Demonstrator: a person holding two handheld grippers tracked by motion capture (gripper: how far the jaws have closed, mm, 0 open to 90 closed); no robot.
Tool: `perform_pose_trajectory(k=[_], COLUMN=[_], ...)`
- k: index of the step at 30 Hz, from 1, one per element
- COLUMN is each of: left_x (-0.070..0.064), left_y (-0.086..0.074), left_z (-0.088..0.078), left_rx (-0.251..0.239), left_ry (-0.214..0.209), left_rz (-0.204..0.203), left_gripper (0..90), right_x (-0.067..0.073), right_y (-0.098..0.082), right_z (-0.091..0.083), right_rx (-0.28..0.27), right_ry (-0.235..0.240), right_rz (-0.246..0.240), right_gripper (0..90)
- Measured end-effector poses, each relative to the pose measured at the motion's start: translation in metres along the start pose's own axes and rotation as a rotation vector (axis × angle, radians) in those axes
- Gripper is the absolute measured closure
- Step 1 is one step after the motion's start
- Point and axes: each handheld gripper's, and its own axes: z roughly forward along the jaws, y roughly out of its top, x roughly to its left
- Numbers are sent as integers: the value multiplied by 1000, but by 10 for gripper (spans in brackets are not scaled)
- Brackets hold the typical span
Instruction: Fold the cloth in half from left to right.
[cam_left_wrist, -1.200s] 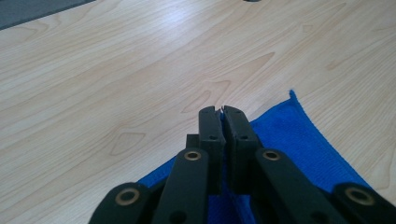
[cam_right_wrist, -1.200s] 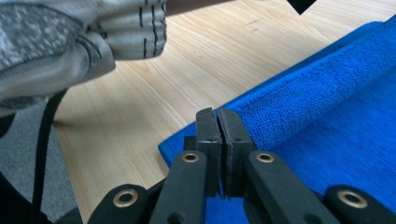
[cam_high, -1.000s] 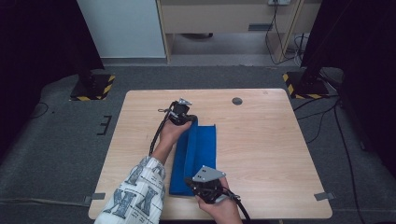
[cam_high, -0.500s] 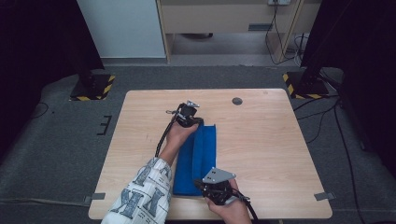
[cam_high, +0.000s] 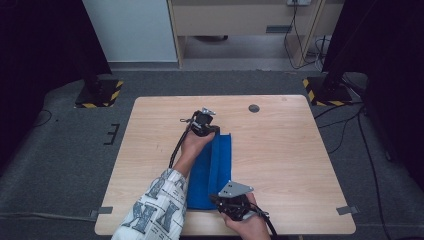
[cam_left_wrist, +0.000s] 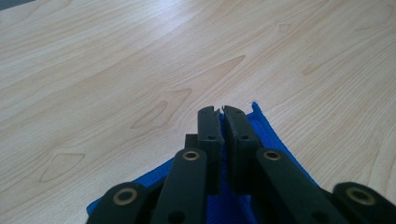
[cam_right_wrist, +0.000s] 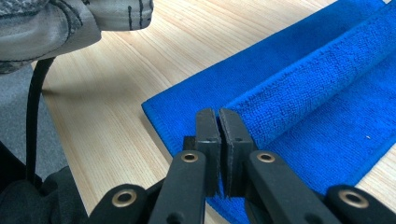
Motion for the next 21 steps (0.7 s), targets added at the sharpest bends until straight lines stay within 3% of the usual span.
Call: perform_pose_trajectory(k=[6,9,13,16,21], left_x=[-1,-2,-4,-4,-4], left_y=[0,0,2,2,3], left_z=[4,4,5,4,1], left_rx=[7,-3,-19,-36,-52], left_ry=[-1,2,7,-6,-26], left_rz=[3,-9,-15,-24,-21], left_gripper=[847,784,541,442,360], right_x=[-2,-2,-6,-11,-15], right_y=[-2,-3,-4,-5,-5], right_z=[1,1,-1,-3,-6], right_rx=[5,16,19,26,32], right_ry=[0,4,-39,-55,-83], right_rz=[2,0,16,28,34], right_gripper=[862,797,613,522,322])
